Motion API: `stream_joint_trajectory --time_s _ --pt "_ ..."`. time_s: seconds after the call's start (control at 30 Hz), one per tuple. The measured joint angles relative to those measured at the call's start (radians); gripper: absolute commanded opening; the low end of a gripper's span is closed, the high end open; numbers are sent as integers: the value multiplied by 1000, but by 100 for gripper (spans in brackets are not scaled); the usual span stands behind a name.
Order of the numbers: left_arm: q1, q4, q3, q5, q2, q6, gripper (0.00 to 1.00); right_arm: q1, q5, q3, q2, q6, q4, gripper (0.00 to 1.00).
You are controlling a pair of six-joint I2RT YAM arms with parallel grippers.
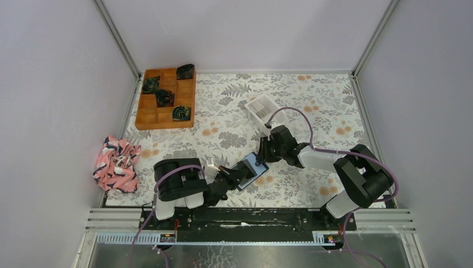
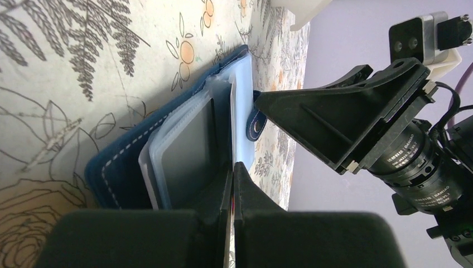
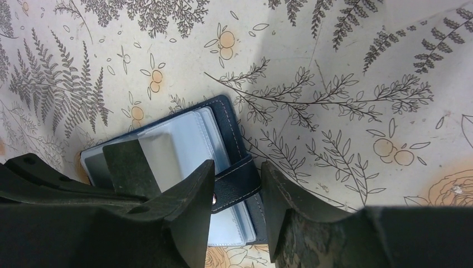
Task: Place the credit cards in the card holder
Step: Insert the credit card into the card holder.
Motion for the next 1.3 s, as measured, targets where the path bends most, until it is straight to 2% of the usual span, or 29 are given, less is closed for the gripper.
stream_joint_trajectory --time_s 0.17,0.33,0.6,0.83,1.3 --pt "-14 -21 10 -2 0 5 0 13 2 -2 0 8 5 44" --pt "-16 -77 26 -1 -22 8 8 21 10 -2 0 12 6 44" --pt "-20 -411 106 5 -182 41 21 40 17 -8 0 26 23 44" --pt "-27 -698 191 6 -273 65 36 47 17 -9 0 31 23 44" --pt "-32 -908 236 15 -357 64 55 52 -1 -9 0 35 19 44"
